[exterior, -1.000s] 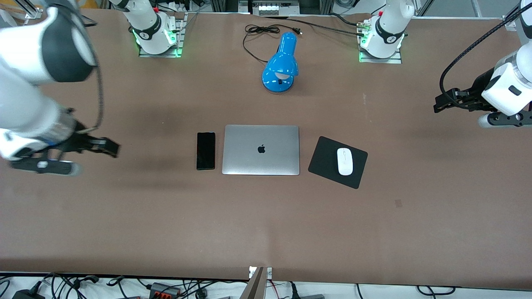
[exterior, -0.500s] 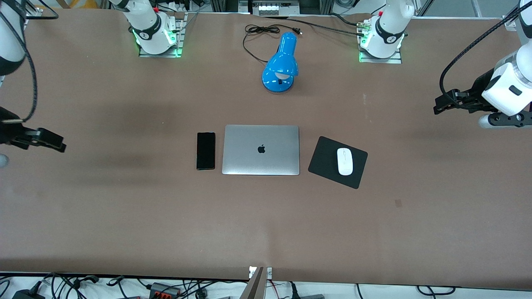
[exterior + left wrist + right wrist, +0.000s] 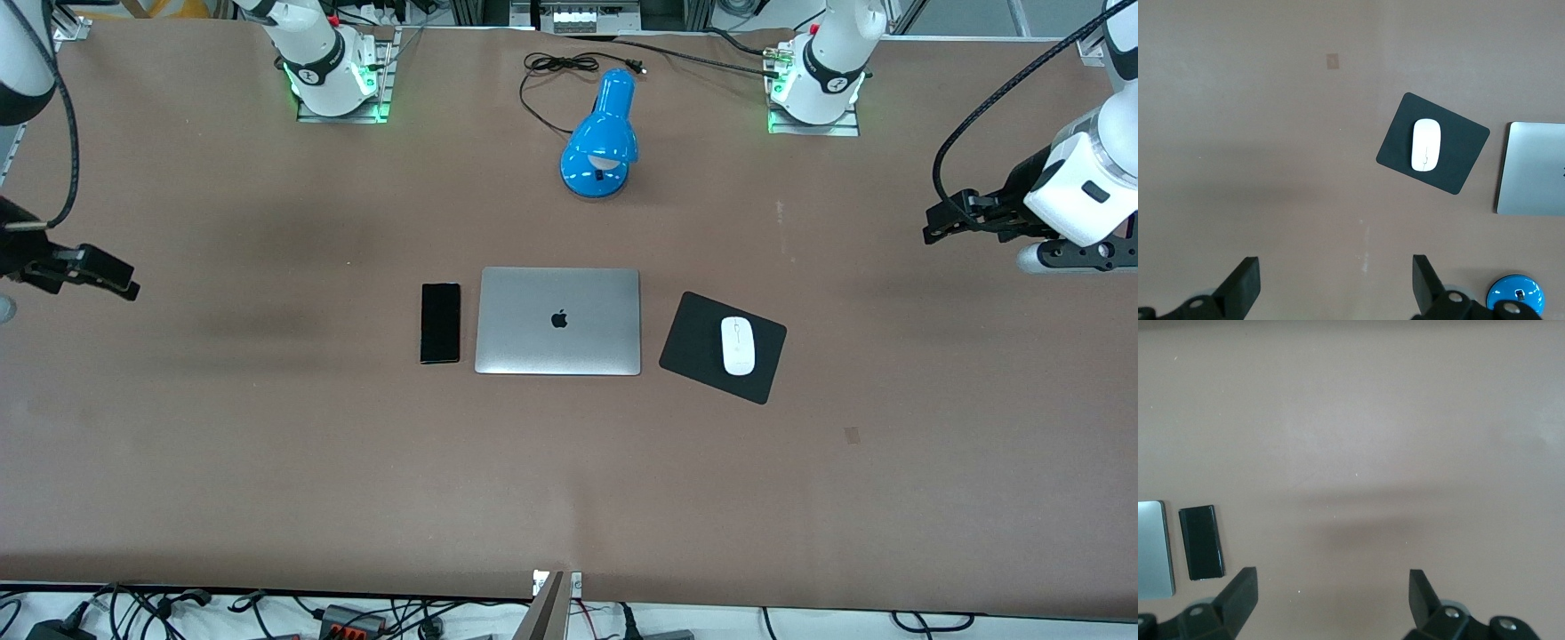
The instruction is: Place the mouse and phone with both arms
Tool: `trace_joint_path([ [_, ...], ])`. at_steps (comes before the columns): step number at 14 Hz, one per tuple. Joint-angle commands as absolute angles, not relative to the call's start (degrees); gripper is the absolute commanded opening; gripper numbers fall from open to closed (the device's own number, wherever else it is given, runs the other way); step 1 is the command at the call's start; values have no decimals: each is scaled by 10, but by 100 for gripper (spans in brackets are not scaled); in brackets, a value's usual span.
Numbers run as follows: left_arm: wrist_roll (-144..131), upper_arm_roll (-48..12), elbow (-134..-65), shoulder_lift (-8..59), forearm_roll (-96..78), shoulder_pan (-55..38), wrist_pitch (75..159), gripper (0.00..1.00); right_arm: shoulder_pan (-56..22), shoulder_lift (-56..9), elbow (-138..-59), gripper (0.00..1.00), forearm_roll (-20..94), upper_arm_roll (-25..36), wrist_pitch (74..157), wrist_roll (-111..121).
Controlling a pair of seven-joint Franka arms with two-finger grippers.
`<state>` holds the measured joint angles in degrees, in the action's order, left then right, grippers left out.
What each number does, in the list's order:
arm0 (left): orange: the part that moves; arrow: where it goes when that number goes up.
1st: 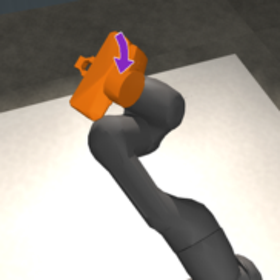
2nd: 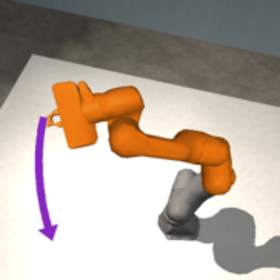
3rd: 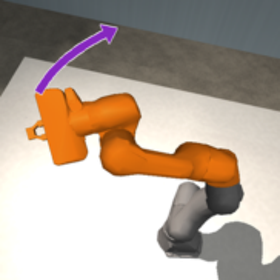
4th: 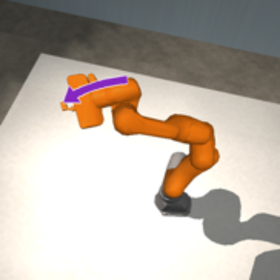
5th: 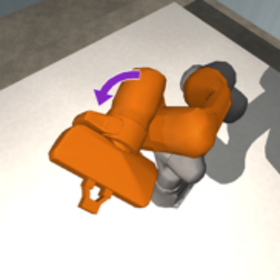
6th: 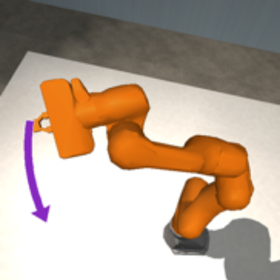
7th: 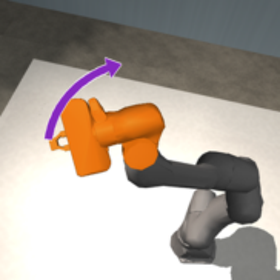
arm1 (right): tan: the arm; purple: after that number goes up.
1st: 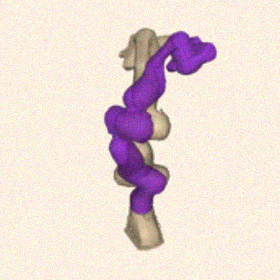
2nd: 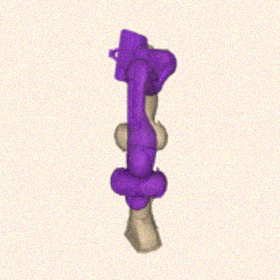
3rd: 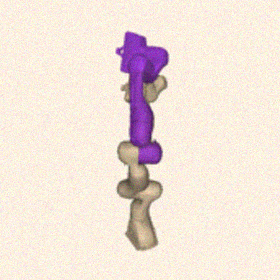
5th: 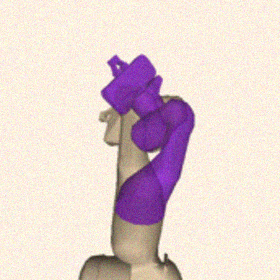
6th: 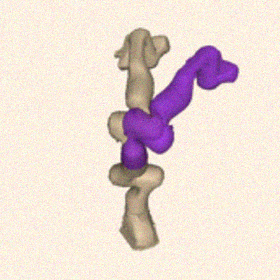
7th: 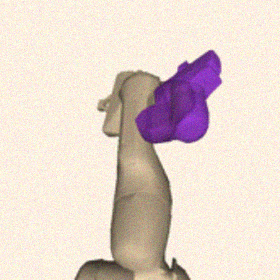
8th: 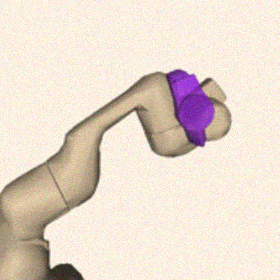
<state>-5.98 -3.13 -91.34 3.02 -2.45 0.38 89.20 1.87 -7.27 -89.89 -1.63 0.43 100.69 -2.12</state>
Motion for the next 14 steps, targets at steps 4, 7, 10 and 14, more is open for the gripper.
trace_joint_path([
  [4, -28, -25, -912, 24, -16, -1, 896, 100, 16, 31, -1027, 100, -13, 4, 1036, 4],
  [7, 17, -27, -912, 24, -11, -1, 904, 100, 18, 25, -1015, 100, -12, 4, 1022, -3],
  [10, 18, -31, -912, 24, -9, -1, 904, 100, 20, 25, -1005, 100, -9, 8, 1016, 5],
  [14, 18, -31, -912, 24, 3, -1, 904, 100, 19, 26, -1005, 100, -13, 8, 1008, 18],
])
